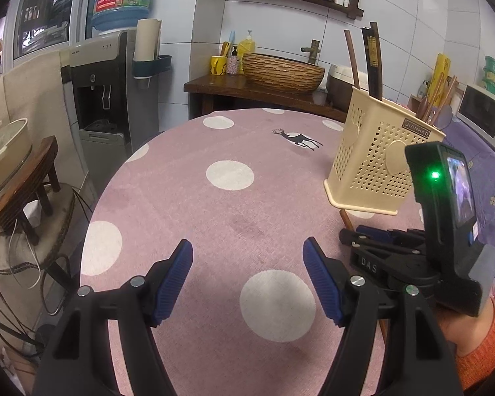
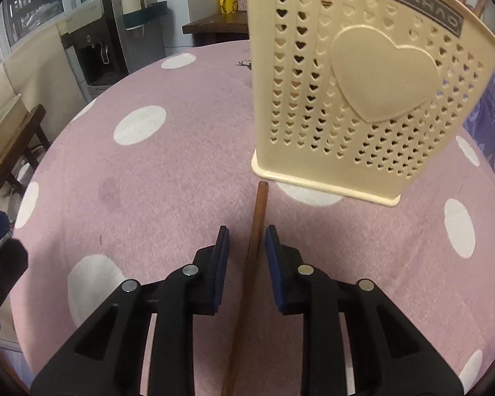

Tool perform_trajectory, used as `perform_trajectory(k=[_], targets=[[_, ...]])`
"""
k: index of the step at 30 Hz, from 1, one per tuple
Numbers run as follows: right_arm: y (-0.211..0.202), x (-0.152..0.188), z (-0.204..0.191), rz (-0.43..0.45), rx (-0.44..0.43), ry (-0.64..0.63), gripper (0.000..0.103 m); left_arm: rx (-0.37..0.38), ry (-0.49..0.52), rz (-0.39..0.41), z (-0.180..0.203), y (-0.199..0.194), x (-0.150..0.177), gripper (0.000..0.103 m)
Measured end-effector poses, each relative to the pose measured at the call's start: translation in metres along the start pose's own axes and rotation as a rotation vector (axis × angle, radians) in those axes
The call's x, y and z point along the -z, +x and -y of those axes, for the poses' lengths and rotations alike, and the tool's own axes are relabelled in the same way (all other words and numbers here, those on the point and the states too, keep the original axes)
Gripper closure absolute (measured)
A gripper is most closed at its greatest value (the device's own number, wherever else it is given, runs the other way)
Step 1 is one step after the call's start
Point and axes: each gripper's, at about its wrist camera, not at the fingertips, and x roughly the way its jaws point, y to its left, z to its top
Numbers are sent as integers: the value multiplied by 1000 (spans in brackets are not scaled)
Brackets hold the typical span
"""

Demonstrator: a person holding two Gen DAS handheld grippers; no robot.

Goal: Organize utensils

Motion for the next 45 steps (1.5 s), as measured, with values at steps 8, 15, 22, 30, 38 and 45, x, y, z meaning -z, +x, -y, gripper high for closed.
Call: perform_trajectory(k=[8, 15, 22, 30, 38, 45], targets=[[0, -2, 0, 10, -15, 8, 95, 4, 1, -5, 1, -1, 2, 34], [-42, 11, 22, 89, -165, 78, 95, 12, 14, 2, 7, -3, 1, 34], [-143, 23, 60, 290, -270, 115, 95, 35, 19, 15, 18, -9, -3, 34], [-218, 42, 91, 461, -270, 98, 95, 83, 65, 46, 51, -19, -11, 34], [-245, 33, 96, 516, -302, 99, 95, 86, 86, 69, 63, -28, -11, 33], [-298, -45, 83, 661, -227, 23, 95, 83, 46, 59, 52, -26, -12, 33]])
